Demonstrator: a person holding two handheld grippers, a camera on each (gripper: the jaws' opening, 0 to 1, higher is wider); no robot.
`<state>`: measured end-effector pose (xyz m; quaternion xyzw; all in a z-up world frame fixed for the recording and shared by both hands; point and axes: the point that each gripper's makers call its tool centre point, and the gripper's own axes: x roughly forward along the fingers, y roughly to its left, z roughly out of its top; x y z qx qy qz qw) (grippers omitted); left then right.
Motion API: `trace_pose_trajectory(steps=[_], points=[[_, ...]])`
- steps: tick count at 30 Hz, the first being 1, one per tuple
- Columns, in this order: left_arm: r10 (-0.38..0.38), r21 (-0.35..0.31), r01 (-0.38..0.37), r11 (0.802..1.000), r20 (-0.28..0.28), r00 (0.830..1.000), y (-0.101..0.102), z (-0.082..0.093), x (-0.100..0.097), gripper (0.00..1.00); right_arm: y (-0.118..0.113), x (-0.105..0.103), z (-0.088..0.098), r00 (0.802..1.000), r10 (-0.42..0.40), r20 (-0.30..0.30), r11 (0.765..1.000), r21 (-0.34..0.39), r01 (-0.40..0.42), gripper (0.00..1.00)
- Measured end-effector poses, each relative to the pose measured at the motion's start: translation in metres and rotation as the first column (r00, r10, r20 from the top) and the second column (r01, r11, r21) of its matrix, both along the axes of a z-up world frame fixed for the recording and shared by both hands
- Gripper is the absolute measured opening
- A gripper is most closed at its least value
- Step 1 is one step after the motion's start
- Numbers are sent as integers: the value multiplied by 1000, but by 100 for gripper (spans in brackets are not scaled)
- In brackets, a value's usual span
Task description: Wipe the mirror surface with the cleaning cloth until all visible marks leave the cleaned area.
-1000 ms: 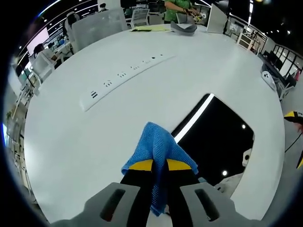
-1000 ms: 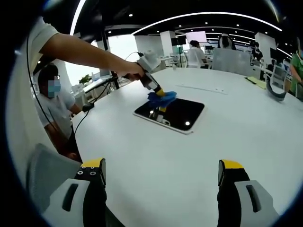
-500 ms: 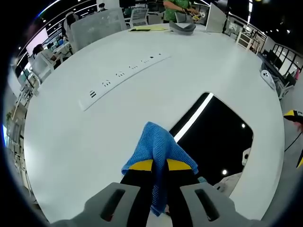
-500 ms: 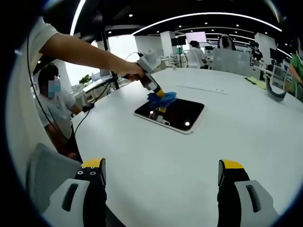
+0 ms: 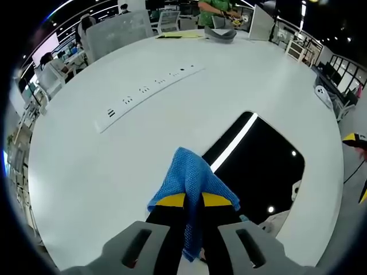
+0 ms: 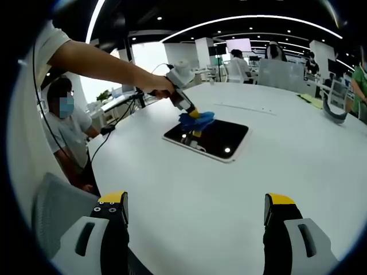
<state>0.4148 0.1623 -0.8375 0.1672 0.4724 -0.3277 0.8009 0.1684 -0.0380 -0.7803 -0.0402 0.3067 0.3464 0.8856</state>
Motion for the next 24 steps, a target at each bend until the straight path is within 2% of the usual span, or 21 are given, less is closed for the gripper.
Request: trace_pose_trajectory(steps=[24], points=[[-12,-4,12,1000,0,1000,-2,0,-11,7,2,-3,1,1000,4,4,1000,1,-4,99]])
